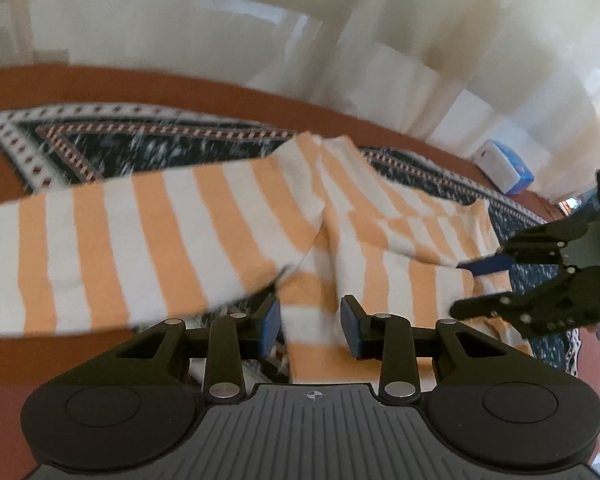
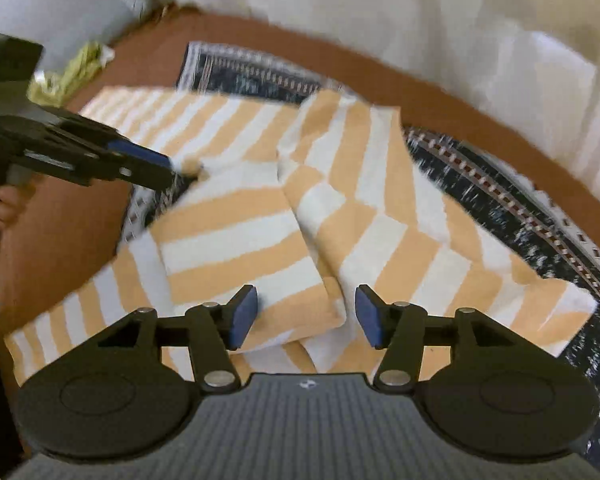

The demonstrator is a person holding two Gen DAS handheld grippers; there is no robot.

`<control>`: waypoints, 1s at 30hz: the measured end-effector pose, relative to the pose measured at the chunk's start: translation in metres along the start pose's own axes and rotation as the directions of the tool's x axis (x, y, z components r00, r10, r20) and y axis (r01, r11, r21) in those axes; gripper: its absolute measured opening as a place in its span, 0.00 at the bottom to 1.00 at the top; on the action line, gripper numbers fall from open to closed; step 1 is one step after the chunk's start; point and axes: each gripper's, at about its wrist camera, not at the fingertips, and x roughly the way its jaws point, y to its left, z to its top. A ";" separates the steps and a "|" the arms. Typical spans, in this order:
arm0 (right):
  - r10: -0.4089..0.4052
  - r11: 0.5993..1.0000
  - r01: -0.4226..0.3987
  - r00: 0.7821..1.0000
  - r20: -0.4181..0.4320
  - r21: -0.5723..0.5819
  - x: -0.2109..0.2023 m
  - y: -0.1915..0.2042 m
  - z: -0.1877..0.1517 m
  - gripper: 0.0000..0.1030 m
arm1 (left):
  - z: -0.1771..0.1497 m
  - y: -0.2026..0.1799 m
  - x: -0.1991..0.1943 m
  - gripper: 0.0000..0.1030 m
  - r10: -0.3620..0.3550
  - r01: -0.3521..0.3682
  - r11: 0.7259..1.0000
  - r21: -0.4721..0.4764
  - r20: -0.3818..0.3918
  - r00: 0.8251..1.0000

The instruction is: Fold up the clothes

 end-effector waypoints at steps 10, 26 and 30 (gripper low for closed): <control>0.107 0.967 -0.118 0.992 0.060 0.225 -0.084 0.019 0.006 0.16 | -0.019 -0.026 -0.008 0.52 -0.070 0.068 0.990 0.126 0.010 0.997; -0.066 0.922 0.027 0.994 0.088 0.387 -0.136 0.034 -0.028 0.11 | -0.030 -0.069 0.034 0.54 -0.093 0.090 0.976 0.197 0.005 0.996; -0.126 0.955 0.130 0.992 -0.030 0.268 -0.087 0.030 -0.035 0.23 | -0.029 -0.057 0.034 0.55 -0.065 0.065 0.983 0.174 -0.005 0.998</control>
